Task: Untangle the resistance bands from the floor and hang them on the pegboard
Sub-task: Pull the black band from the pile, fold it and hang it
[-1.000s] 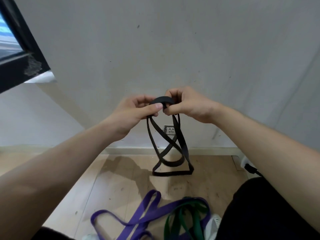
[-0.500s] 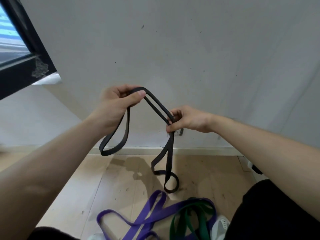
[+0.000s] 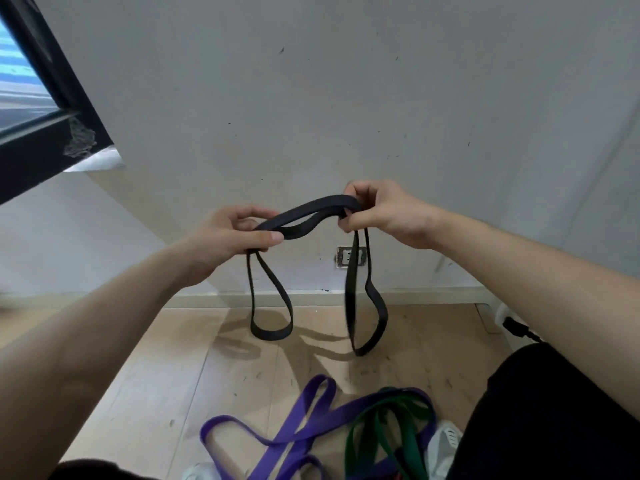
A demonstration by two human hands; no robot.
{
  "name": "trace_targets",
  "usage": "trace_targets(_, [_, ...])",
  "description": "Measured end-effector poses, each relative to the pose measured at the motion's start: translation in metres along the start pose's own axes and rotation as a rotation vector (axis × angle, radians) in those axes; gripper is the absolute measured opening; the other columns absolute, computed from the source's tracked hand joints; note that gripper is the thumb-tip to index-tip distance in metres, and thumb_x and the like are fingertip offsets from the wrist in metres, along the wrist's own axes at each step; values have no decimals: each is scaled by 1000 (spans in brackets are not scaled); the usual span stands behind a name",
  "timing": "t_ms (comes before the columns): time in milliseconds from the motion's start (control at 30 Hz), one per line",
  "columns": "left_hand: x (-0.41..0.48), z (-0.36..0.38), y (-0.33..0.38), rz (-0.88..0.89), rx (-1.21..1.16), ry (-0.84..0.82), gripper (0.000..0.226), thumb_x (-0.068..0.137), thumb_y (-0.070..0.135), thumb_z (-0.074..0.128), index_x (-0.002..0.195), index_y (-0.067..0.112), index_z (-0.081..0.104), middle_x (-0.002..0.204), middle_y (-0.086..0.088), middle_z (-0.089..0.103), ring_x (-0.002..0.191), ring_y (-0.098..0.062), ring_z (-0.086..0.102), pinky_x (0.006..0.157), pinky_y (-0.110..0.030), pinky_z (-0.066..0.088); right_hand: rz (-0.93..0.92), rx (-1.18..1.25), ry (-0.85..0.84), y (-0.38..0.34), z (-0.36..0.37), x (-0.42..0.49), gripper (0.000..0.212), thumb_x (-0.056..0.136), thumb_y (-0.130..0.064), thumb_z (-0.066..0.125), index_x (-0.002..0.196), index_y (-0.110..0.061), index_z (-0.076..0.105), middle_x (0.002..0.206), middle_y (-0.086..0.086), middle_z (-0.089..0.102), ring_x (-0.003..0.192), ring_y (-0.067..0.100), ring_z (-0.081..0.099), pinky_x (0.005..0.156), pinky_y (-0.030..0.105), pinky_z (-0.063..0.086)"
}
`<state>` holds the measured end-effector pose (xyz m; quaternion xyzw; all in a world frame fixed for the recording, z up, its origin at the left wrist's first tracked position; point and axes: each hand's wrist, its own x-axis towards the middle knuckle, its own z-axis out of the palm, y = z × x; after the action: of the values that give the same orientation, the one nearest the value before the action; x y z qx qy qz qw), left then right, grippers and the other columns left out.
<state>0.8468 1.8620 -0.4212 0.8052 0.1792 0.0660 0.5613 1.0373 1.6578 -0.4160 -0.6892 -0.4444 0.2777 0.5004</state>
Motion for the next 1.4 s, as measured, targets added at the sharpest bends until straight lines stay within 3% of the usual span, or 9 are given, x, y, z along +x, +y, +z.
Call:
trace_targets(133, [2, 23, 11, 10, 42, -99, 43, 78, 23, 81, 119, 21, 69, 106, -12, 76, 100, -16, 72, 88, -23, 47, -53, 53, -23, -11, 4, -1, 20, 84, 11, 68, 83, -6, 56, 84, 14, 59, 82, 19, 60, 79, 23, 52])
trace_targets(400, [7, 44, 22, 190, -80, -36, 33, 83, 17, 79, 115, 13, 71, 86, 8, 72, 84, -5, 68, 80, -15, 50, -53, 114, -79, -15, 13, -1, 20, 76, 3, 70, 79, -12, 56, 75, 3, 58, 76, 16, 57, 74, 22, 49])
trace_targets(500, [7, 41, 22, 197, -131, 22, 39, 79, 23, 78, 116, 14, 69, 91, 2, 78, 89, -13, 73, 88, -21, 53, -26, 98, -85, -13, 9, -3, 22, 83, 12, 67, 83, -7, 57, 76, 3, 62, 73, 13, 60, 74, 24, 51])
trace_targets(567, [8, 38, 21, 204, -109, 34, 28, 85, 17, 76, 112, 16, 71, 96, -2, 78, 95, -16, 74, 94, -25, 54, -9, 96, -98, -12, 9, -4, 24, 84, 14, 66, 81, -8, 57, 75, 3, 64, 73, 13, 62, 74, 23, 52])
trace_targets(667, [8, 33, 18, 203, -60, 5, 21, 88, 11, 74, 108, 17, 74, 96, 1, 78, 94, -12, 72, 90, -25, 54, 8, 120, -132, -12, 9, -4, 25, 83, 11, 68, 78, -11, 58, 75, 4, 61, 71, 14, 60, 74, 24, 52])
trace_targets(833, [5, 33, 18, 199, -5, -76, 29, 85, 3, 76, 112, 14, 72, 97, 4, 78, 96, -10, 73, 85, -20, 53, 23, 217, -162, -16, 7, -4, 15, 75, -3, 72, 78, -13, 62, 75, 8, 58, 67, 19, 59, 73, 29, 51])
trace_targets(1033, [4, 37, 23, 208, -21, -35, 35, 70, 29, 83, 99, 13, 74, 89, -4, 72, 87, -15, 68, 90, -33, 54, 34, 213, -230, -14, 10, -5, 14, 77, -4, 71, 82, -13, 61, 76, 5, 59, 70, 18, 61, 74, 28, 53])
trace_targets(1267, [2, 34, 27, 275, -23, 51, 15, 87, 14, 75, 99, 6, 73, 87, -5, 69, 82, -12, 65, 85, -25, 53, 109, 200, -280, -3, 13, -1, 17, 76, -6, 73, 86, -11, 60, 84, 9, 64, 82, 21, 70, 85, 30, 54])
trace_targets(1400, [2, 22, 28, 284, -146, 178, 15, 85, 21, 74, 97, 13, 74, 81, 6, 70, 79, -8, 66, 82, -22, 56, 213, 65, -365, 15, 17, -1, 25, 81, -4, 75, 70, -20, 59, 85, 10, 64, 88, 23, 69, 80, 22, 53])
